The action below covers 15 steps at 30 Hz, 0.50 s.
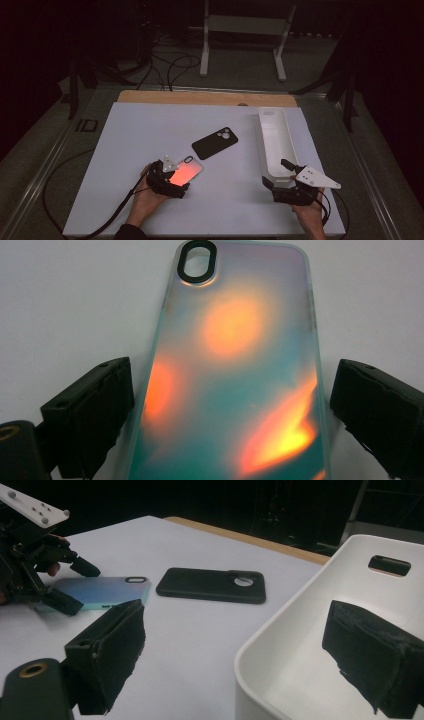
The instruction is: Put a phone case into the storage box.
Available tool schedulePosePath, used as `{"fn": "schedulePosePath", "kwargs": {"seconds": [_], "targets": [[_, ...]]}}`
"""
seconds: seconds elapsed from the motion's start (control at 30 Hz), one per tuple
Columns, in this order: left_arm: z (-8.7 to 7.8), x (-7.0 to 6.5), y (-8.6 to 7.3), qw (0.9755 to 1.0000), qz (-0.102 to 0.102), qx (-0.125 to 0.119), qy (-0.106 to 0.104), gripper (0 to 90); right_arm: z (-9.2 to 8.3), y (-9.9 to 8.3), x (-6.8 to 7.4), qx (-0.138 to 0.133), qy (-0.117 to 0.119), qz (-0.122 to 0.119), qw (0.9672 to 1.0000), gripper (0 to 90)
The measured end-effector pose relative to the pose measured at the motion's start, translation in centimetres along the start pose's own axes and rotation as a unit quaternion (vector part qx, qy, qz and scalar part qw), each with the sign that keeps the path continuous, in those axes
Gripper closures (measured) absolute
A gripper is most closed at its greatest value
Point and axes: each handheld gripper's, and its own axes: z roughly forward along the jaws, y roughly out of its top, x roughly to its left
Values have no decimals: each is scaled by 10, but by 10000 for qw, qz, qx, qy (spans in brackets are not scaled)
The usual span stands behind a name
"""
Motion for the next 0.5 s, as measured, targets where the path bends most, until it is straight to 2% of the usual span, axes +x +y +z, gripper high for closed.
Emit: {"fn": "schedulePosePath", "kwargs": {"seconds": [0.37,0.5], "targets": [[0,-2,4,9998,-37,174,46,87,1,0,1,11,-6,-7,10000,98],[-2,-4,5,9998,27,216,33,150,2,0,2,22,5,-29,10000,98]]}}
